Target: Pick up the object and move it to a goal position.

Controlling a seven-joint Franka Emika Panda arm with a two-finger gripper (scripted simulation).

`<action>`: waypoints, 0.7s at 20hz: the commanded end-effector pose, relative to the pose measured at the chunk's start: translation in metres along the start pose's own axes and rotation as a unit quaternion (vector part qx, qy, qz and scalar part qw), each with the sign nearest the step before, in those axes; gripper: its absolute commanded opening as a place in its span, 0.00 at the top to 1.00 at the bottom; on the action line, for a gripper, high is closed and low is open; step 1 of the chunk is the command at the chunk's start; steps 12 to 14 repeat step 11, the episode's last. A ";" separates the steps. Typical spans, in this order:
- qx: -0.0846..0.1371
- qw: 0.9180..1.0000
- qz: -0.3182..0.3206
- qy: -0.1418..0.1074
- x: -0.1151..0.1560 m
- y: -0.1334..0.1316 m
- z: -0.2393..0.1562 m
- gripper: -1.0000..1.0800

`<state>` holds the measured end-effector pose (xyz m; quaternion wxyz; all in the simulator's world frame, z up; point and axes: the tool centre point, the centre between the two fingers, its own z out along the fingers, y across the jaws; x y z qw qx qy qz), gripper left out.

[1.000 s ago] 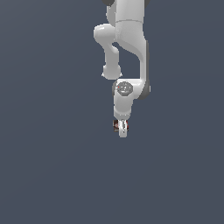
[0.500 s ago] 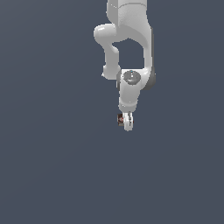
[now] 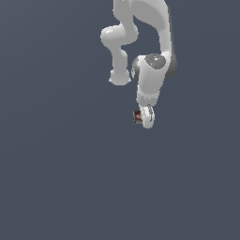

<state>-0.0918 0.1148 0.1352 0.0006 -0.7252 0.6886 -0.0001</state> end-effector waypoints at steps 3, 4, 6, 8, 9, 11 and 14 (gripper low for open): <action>0.000 1.000 0.000 0.001 -0.011 0.005 -0.020 1.00; 0.000 1.000 0.000 0.001 -0.012 0.005 -0.023 1.00; 0.000 1.000 0.000 0.001 -0.015 0.006 -0.027 1.00; 0.000 1.000 0.000 0.001 -0.016 0.006 -0.029 1.00; 0.000 1.000 0.000 0.001 -0.017 0.006 -0.030 1.00; 0.000 1.000 0.000 0.000 -0.017 0.006 -0.029 1.00; 0.000 1.000 0.000 0.000 -0.017 0.006 -0.029 1.00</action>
